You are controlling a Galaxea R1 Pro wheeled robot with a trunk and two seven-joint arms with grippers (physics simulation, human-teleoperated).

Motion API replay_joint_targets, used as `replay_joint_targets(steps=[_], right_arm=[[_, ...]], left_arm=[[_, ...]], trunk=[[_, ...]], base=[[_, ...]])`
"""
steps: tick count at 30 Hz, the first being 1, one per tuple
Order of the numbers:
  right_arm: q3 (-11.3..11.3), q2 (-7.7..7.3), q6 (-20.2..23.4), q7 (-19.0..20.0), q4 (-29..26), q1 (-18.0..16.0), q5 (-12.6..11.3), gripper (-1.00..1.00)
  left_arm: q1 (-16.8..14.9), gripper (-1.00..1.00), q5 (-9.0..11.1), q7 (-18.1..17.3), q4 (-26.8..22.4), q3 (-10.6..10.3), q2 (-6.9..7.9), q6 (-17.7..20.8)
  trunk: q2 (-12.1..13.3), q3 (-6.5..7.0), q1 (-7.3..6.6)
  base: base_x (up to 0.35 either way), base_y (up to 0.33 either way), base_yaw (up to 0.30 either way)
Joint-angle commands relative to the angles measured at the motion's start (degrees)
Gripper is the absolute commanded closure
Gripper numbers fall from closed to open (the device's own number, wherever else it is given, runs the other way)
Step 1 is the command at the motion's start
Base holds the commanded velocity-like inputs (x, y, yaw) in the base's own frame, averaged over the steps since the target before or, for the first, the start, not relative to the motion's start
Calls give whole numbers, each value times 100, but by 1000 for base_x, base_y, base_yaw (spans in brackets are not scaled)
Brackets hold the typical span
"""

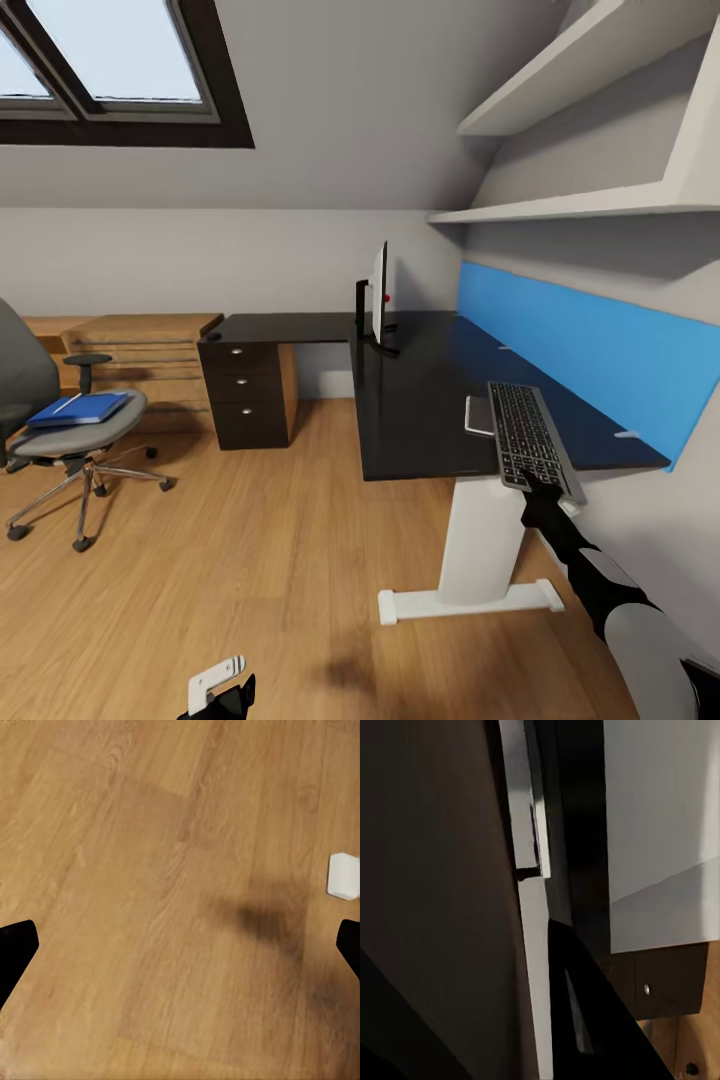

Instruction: In the bedroom, organize the workspace by keeping the computer under the desk, ensuring the monitor is on the desk, placing the keyboard on the desk next to the monitor, placing the mouse on the desk next to the keyboard, moving the folder from the swivel chair onto the desk next to the mouse, stacking the notebook on top of the folder with the pen on top of the notebook, and positioning the swivel chair next to the desk.

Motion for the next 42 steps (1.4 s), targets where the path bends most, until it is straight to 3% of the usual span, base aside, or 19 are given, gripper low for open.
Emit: replay_joint_targets(steps=[1, 25, 32, 42], right_arm=[[-27, 1, 50, 0, 6, -4, -30, 100], [-26, -4, 56, 12, -1, -4, -26, 100], [-8, 53, -121, 127, 218, -4, 235, 100], [-8, -1, 74, 9, 324, -4, 71, 100]], left_arm=[[-2, -100, 41, 13, -2, 1, -2, -7], [-3, -100, 41, 13, -3, 1, -2, -9], [-6, -100, 23, 14, 148, -9, -76, -15], [-9, -100, 15, 21, 153, -11, -189, -15]], trunk=[[39, 13, -23], [1002, 444, -551], [1000, 443, -550], [1361, 605, -747]], base=[[0, 0, 0], [0, 0, 0], [0, 0, 0], [0, 0, 0]])
